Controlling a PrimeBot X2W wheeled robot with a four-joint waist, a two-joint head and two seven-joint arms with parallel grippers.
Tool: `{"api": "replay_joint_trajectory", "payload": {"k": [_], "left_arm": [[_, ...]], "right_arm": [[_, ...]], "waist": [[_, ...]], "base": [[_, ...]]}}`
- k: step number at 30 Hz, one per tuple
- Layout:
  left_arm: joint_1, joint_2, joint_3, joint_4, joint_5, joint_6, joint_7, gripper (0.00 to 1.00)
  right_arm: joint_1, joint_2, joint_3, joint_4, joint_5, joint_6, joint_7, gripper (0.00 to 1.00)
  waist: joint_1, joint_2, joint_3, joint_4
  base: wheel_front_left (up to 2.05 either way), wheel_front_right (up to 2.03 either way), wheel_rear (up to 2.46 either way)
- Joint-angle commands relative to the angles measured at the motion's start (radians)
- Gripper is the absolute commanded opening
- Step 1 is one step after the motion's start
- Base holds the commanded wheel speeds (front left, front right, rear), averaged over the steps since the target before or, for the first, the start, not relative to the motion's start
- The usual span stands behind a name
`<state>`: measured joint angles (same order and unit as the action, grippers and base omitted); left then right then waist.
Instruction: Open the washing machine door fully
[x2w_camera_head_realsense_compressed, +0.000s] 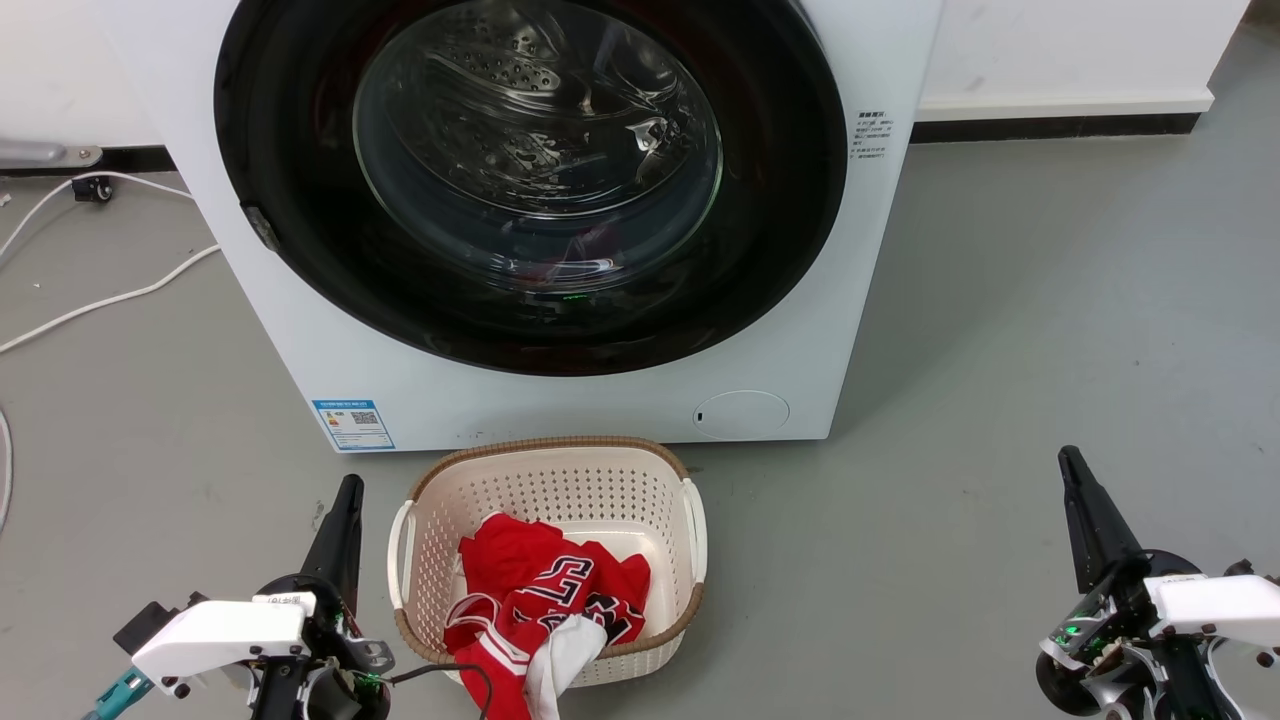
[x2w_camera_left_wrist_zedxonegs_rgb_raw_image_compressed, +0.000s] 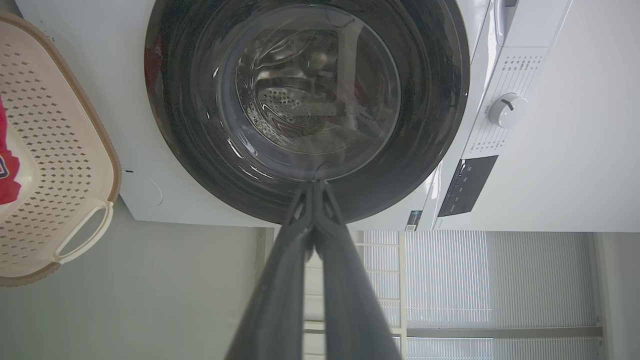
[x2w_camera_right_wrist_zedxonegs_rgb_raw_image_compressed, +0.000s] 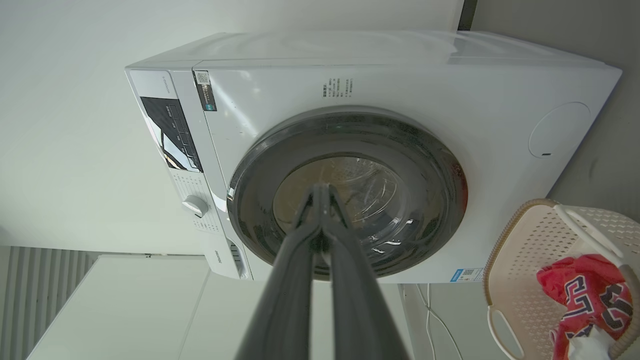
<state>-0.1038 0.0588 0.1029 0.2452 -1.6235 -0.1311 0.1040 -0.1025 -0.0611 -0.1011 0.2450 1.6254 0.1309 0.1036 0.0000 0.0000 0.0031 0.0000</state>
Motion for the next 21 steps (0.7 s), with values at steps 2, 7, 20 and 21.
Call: {"api": "replay_joint_trajectory", "payload": {"k": [2,7,20,21], "left_arm": [[-0.009,-0.001,0.003,0.001,0.003,-0.003,0.005,0.00],[-0.009,-0.002,0.003,0.001,0.003,-0.003,0.006,0.00],[-0.009,-0.004,0.006,0.001,0.006,-0.003,0.007,0.00],[-0.009,-0.004,0.006,0.001,0.006,-0.003,0.007,0.00]], "right_arm": [[-0.012,0.004,-0.002,0.002,-0.006,0.000,0.003,0.00],[-0.012,0.004,-0.003,0.002,-0.007,0.000,0.004,0.00],[-0.012,0.006,-0.005,0.002,-0.007,0.000,0.007,0.00],[-0.012,0.006,-0.006,0.002,-0.007,0.000,0.007,0.00]], "waist": [[0.0000,0.0000,0.000,0.000],[0.0000,0.0000,0.000,0.000],[0.0000,0.0000,0.000,0.000],[0.0000,0.0000,0.000,0.000]], "base": [[0.00,0.00,0.00],[0.00,0.00,0.00],[0.00,0.00,0.00],[0.00,0.00,0.00]]}}
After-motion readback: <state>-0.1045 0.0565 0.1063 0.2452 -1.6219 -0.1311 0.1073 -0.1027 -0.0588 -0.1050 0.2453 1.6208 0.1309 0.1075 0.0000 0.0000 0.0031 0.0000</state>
